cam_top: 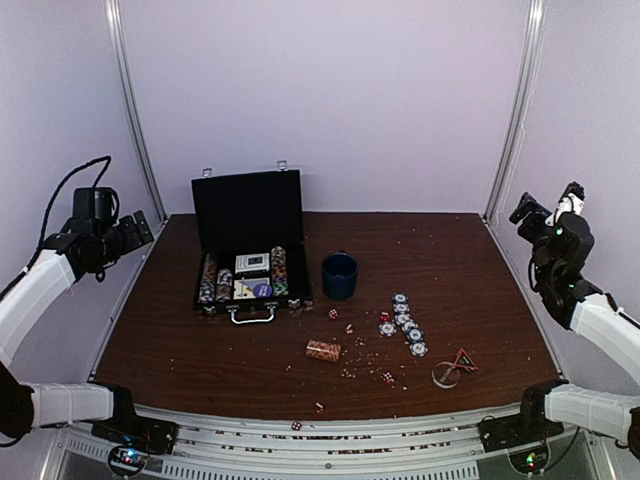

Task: Pack up texas hold em set
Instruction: Pick up the all-in button from the corner of the board.

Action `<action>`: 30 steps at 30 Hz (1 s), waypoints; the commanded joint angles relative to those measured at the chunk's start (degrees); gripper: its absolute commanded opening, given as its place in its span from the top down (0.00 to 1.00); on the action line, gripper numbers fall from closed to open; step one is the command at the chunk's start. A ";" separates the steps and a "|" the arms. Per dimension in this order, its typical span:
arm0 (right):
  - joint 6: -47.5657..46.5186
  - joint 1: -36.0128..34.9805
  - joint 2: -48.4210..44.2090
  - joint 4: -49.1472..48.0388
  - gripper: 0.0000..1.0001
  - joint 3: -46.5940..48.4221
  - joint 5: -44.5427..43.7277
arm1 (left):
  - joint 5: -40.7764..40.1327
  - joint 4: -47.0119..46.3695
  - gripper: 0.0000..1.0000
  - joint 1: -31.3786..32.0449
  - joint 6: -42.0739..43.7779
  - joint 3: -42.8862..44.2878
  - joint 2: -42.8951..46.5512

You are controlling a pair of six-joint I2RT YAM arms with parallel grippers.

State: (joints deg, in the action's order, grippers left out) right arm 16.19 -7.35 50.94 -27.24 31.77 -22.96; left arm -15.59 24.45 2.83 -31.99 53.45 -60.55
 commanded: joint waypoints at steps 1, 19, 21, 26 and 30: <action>9.91 0.54 -0.96 24.69 0.00 4.57 -10.54 | 0.20 1.36 0.02 -0.39 -2.90 0.99 0.39; 1.67 2.34 15.61 39.54 0.00 16.92 18.38 | 5.00 -1.80 0.07 17.99 -6.35 -0.55 -7.33; 0.39 -0.89 17.45 41.88 0.00 17.84 17.52 | 2.42 -1.99 0.07 24.41 -7.16 0.91 -10.98; 1.22 -8.47 18.67 45.89 0.00 16.69 18.05 | 2.88 -8.55 0.07 33.95 -7.21 3.78 -18.70; -0.15 -10.55 17.37 52.45 0.00 14.18 20.13 | 6.29 -12.04 0.07 37.45 -6.27 5.89 -23.94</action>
State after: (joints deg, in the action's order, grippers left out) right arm 17.74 -16.73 69.93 17.10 48.23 -5.17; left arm -11.94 20.23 37.98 -38.70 55.68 -81.43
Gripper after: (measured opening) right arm 1.000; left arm 0.931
